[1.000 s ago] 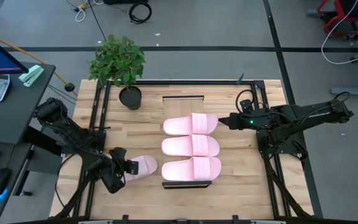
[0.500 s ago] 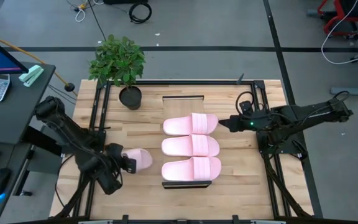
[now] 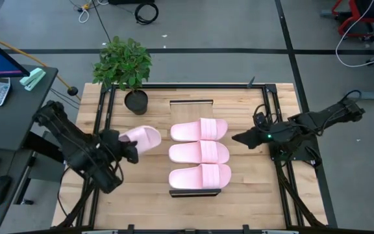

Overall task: Pick and place slides into the shelf
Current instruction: Put the pink slipper on the shelf

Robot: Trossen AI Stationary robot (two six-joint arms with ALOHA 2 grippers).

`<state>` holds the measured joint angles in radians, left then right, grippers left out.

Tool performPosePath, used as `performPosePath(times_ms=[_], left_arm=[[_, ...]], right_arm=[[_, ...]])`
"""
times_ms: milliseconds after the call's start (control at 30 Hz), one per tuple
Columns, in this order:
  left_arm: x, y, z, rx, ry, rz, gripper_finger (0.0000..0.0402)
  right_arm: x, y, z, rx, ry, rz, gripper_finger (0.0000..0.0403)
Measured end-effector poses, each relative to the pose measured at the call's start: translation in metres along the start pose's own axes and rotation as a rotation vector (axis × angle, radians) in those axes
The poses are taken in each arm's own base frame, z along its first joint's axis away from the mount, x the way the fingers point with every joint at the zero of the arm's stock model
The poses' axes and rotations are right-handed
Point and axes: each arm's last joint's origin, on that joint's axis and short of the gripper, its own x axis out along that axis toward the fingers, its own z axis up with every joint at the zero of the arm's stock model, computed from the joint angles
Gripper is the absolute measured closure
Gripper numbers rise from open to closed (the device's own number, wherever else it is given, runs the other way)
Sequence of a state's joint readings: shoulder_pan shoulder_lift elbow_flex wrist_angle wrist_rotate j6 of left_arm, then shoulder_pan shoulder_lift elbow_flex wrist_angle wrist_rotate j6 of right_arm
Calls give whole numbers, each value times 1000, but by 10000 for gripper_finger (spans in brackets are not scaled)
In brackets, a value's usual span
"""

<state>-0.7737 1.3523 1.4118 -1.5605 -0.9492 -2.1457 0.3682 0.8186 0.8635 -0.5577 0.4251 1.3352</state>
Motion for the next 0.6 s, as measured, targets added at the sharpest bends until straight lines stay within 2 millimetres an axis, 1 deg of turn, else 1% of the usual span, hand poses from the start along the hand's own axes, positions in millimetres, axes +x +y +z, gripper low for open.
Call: performPosePath(times_ms=[100,233,433,600], left_arm=[[5,-10,8,-2,-38,-31,390],[18,-27,14,-3,-53,-71,390],[37,-54,28,17,-79,-153,390],[52,-71,44,10,-119,-203,390]], right_arm=[[-5,-2,-5,-9,37,-12,234],[-11,-8,-11,21,44,-56,234],[-28,-9,-10,11,-37,-3,235],[-47,-12,-2,-29,-140,51,251]])
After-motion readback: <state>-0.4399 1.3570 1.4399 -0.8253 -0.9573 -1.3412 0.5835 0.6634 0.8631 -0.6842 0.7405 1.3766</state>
